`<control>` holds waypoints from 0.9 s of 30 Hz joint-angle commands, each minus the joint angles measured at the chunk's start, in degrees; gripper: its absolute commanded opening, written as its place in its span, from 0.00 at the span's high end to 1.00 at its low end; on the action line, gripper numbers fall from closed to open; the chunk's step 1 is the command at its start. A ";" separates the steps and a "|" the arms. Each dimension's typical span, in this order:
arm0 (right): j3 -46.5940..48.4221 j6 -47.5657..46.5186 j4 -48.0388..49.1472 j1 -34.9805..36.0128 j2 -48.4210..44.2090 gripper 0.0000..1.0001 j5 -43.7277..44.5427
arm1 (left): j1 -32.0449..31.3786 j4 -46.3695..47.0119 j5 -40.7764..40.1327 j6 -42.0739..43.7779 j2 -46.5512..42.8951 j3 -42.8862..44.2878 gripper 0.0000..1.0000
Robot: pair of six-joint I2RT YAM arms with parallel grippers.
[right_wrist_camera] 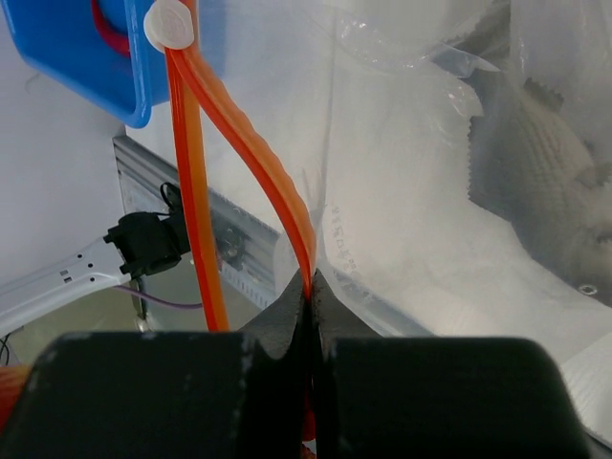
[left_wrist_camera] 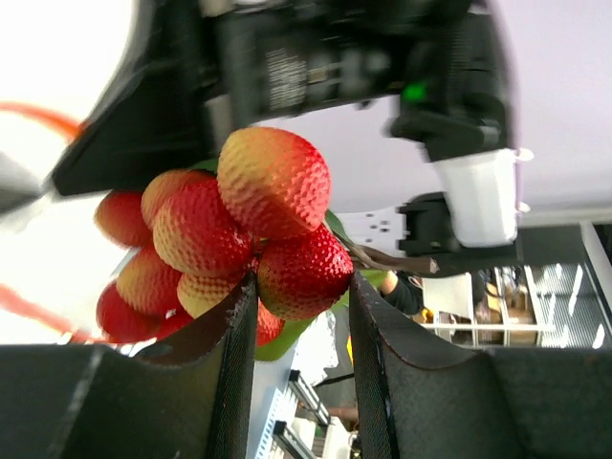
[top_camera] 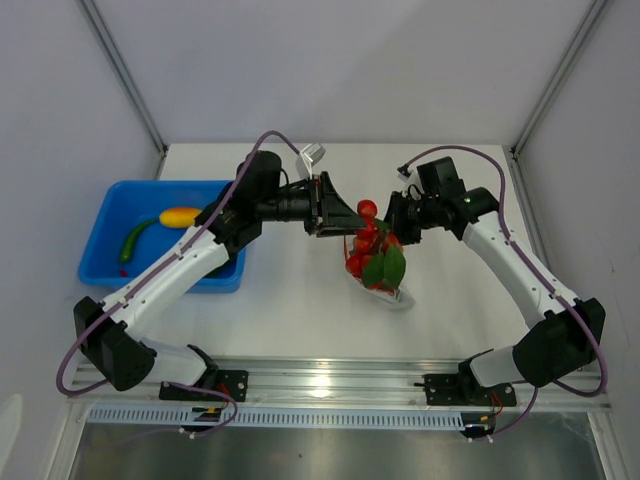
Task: Place the food in the zip-top bag and seal the zipper
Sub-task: Place the fake fruit in the zipper food storage bag.
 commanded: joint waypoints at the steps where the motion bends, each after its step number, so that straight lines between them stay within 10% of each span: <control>1: 2.99 0.78 0.50 -0.35 -2.57 1.00 1.08 | -0.30 -11.29 -3.16 2.76 -0.37 4.04 0.99; 27: 4.58 5.52 2.35 1.41 -1.60 1.00 1.00 | -0.47 -35.49 -11.08 15.42 6.75 11.25 0.99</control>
